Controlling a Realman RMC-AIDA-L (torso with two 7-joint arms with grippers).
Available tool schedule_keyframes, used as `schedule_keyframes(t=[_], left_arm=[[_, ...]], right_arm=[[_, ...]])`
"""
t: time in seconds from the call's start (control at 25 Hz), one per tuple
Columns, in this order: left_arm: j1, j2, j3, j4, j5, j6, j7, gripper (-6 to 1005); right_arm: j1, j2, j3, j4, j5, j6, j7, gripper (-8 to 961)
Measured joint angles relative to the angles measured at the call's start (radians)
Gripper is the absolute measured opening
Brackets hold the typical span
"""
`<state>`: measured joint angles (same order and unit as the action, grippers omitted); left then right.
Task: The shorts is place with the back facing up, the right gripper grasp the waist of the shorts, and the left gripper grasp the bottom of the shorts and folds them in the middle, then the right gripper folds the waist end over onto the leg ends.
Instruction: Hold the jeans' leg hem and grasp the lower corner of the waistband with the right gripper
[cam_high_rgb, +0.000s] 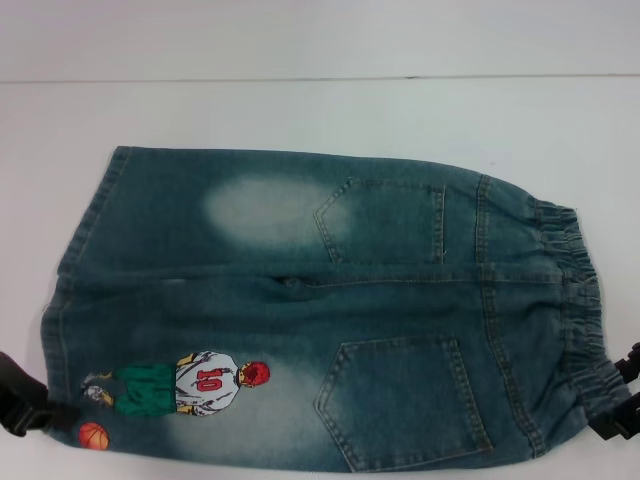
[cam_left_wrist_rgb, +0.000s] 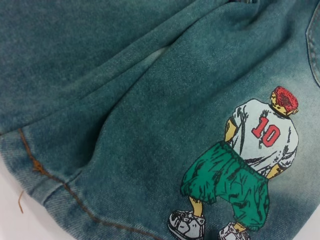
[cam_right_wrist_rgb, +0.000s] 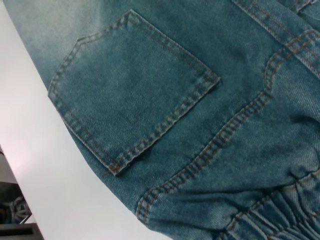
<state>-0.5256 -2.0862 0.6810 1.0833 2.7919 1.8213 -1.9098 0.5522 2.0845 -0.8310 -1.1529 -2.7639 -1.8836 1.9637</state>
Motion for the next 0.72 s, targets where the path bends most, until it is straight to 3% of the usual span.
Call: schedule_keyframes(t=[0.48,0.72], left_arm=[[-0.005,0.000,0.000,0.003,-0.001,-0.003,-0.004,7],[-0.004,0.000,0.000,-0.004,-0.001,-0.009,-0.008,7]], right_arm=[[-0.005,0.003,-0.002,0.058,0.040,0.058,-0.048,860],[-0.015,0.003,0.004,0.053,0.055,0.072,-0.063,504]])
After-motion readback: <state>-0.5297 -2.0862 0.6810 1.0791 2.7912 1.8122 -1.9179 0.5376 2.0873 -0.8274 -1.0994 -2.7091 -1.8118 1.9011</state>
